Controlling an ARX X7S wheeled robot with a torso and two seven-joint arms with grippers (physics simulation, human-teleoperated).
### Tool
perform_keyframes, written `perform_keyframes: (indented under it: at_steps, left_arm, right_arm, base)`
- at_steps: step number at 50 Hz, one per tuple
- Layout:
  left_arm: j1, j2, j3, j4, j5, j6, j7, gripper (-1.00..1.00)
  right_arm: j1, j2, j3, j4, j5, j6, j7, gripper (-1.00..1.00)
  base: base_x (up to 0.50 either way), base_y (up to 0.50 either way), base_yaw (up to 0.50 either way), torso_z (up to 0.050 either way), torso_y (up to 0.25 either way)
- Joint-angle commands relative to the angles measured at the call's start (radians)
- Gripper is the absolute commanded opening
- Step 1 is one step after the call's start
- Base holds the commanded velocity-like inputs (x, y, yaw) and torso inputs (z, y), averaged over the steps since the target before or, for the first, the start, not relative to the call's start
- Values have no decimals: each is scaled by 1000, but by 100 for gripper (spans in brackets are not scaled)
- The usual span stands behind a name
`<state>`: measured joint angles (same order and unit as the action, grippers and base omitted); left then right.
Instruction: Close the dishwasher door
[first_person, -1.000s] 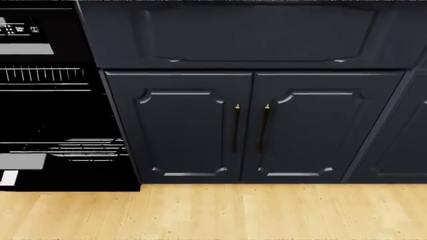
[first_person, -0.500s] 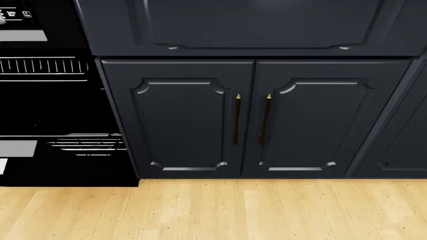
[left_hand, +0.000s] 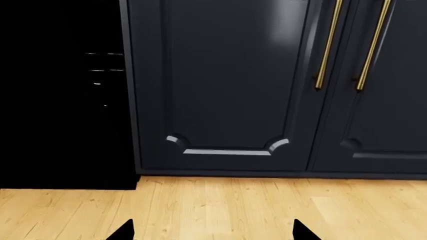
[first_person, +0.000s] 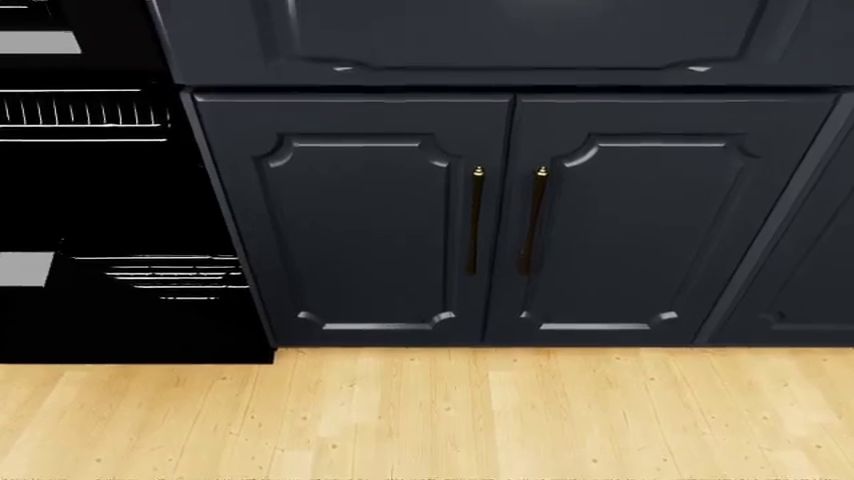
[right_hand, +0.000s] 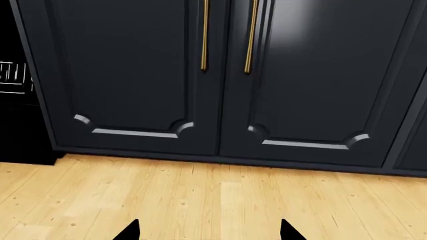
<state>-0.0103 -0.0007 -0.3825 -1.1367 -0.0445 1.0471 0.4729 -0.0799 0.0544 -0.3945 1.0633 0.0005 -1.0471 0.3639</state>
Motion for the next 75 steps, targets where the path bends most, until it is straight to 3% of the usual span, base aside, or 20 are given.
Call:
perform_keyframes:
  at_steps: [1, 75]
  left_arm:
    - [0, 0, 0, 0, -1, 0, 0, 100]
    - [-1, 0, -2, -4, 1, 0, 1, 100]
  right_arm:
    - [0, 0, 1, 0, 0, 0, -1, 100]
    - [-1, -3, 11, 2, 0, 0, -10, 100]
  base:
    - [0, 0, 0, -50, 0]
    - [0, 0, 0, -50, 0]
